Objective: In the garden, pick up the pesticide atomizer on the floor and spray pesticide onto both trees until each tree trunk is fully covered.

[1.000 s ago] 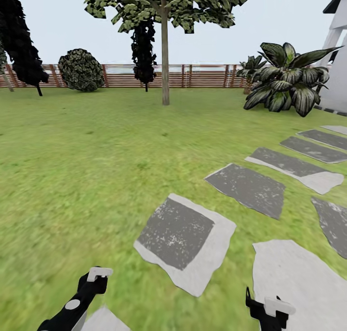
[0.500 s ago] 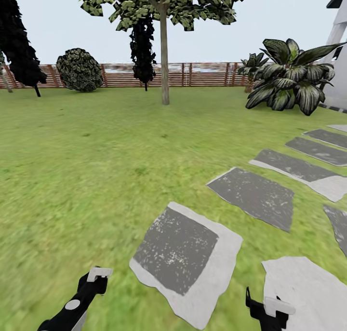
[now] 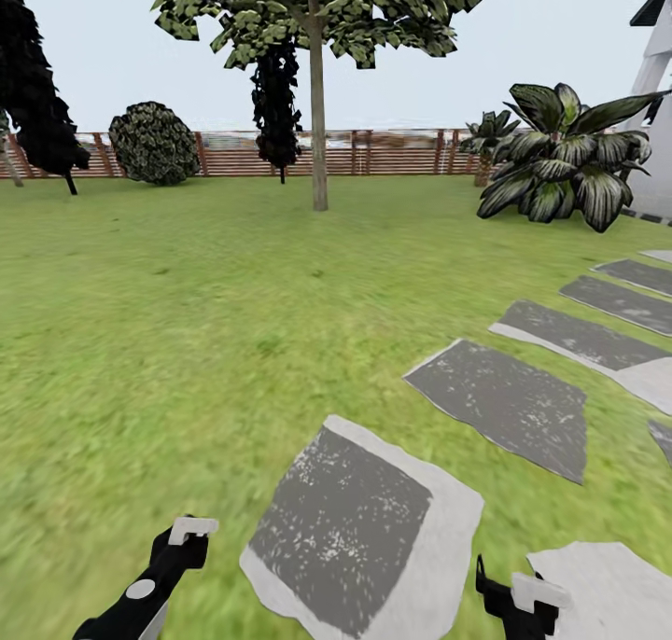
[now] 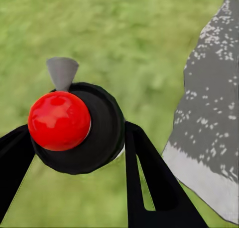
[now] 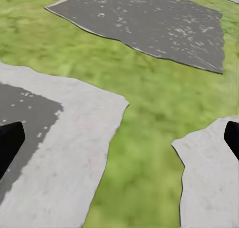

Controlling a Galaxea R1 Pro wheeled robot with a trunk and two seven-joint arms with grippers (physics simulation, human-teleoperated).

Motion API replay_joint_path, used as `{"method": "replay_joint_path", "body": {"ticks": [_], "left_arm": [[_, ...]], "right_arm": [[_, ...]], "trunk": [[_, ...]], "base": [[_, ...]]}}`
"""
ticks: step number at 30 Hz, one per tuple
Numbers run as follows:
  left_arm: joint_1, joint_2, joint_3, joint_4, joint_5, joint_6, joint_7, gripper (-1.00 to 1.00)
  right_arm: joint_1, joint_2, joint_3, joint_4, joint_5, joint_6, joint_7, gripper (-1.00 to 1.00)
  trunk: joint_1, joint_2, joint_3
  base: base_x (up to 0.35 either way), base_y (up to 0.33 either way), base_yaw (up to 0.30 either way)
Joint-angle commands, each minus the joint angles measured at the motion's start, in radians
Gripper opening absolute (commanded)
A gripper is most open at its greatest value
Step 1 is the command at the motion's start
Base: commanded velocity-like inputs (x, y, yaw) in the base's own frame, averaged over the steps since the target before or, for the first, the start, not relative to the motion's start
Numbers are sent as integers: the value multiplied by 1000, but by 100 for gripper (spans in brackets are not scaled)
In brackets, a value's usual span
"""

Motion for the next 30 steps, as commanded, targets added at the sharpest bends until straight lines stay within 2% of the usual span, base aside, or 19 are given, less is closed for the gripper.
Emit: {"method": "replay_joint_path", "body": {"ticks": [1, 9, 30], "left_arm": [[0, 0, 0, 0, 0, 0, 0, -100], [0, 0, 0, 0, 0, 0, 0, -100], [0, 0, 0, 0, 0, 0, 0, -100]], "right_arm": [[0, 0, 0, 0, 0, 0, 0, 100], [0, 0, 0, 0, 0, 0, 0, 100], [0, 0, 0, 0, 0, 1, 0, 100]], "trunk": [[0, 0, 2], [0, 0, 12], [0, 0, 13]], "base": [[340, 0, 0], [340, 0, 0], [340, 0, 0]]}}
